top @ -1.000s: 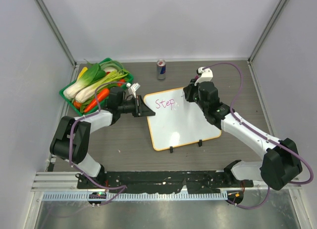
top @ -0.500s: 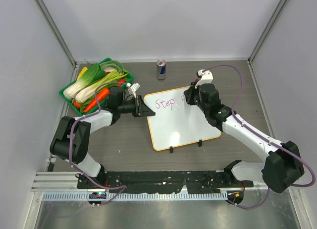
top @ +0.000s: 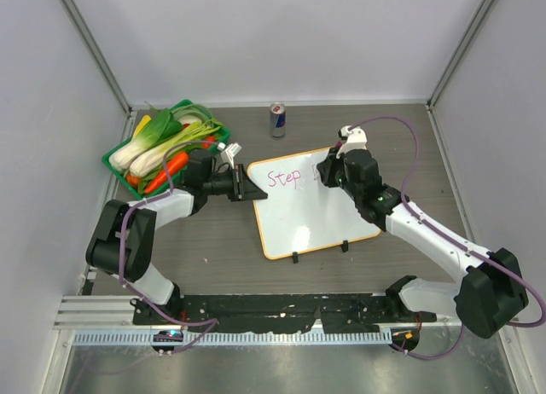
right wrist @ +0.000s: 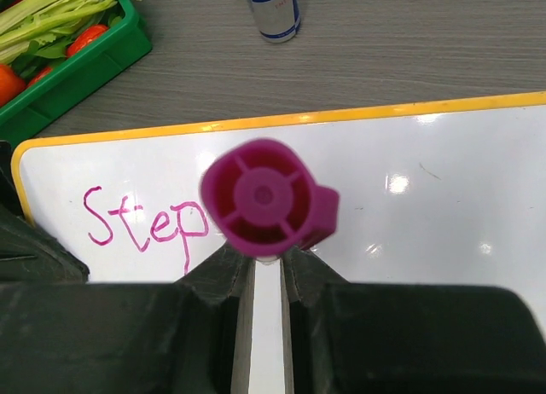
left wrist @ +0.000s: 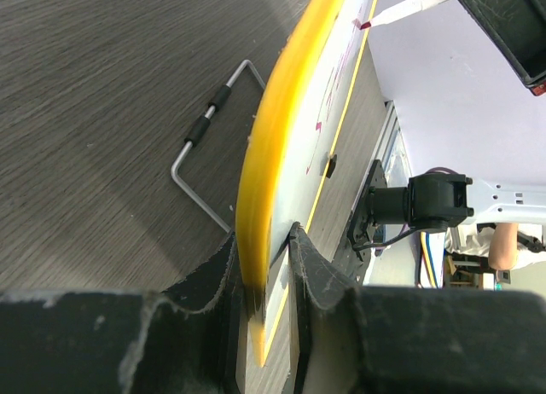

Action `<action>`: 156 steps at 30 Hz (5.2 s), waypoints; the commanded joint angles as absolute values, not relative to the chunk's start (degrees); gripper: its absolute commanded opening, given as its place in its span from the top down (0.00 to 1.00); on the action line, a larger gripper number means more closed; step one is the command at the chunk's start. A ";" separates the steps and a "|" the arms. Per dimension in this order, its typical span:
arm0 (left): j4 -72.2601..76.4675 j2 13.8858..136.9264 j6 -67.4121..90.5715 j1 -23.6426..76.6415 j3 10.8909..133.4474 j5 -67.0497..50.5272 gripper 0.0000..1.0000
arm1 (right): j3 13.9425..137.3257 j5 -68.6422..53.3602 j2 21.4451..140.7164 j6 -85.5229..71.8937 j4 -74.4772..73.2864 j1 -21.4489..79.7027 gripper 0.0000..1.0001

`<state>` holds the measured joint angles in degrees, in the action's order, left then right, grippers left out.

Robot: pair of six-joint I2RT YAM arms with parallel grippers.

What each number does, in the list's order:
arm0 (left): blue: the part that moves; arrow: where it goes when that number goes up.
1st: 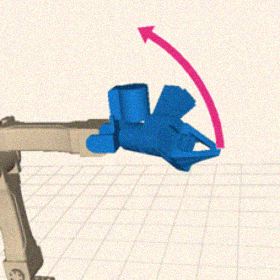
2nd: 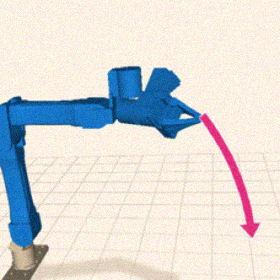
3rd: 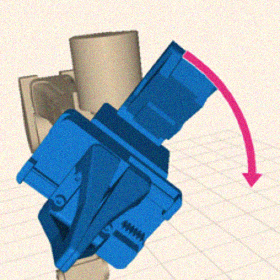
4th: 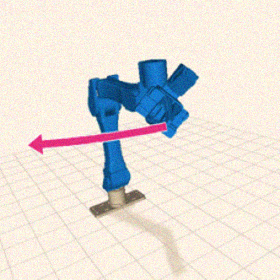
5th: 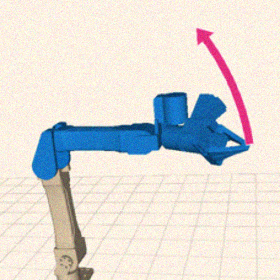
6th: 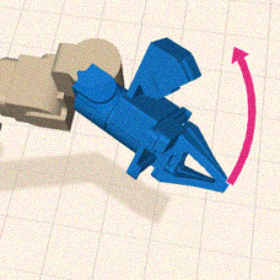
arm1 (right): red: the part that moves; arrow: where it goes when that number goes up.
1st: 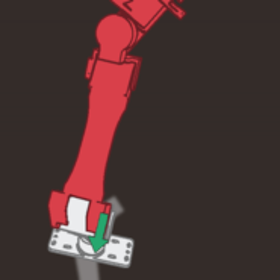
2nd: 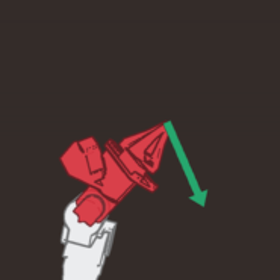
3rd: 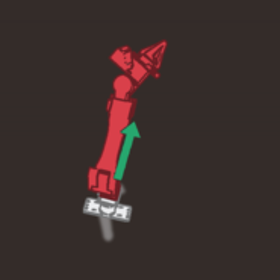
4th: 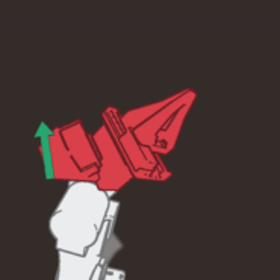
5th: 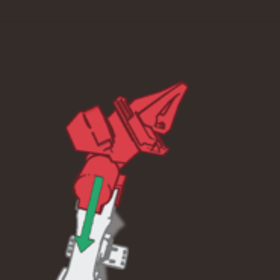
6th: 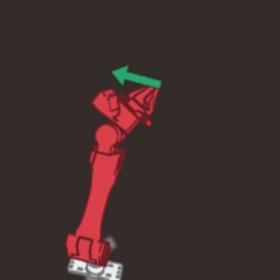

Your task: Write a sentence on the whiteboard

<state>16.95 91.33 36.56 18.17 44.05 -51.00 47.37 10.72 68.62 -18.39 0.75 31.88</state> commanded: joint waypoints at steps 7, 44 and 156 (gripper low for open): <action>11.51 92.90 30.50 20.30 42.63 -45.18 1.00 | 49.48 7.91 65.66 -21.00 3.60 32.61 0.99; 11.16 92.55 30.23 20.30 42.54 -45.18 1.00 | 52.12 17.93 71.19 -18.81 2.37 32.52 0.99; 10.72 92.20 30.23 20.48 42.54 -45.26 1.00 | 52.21 17.05 69.26 -20.21 2.55 30.32 0.98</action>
<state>16.45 91.22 35.97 18.37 44.03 -51.05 51.86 16.38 70.72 -19.66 -0.38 31.05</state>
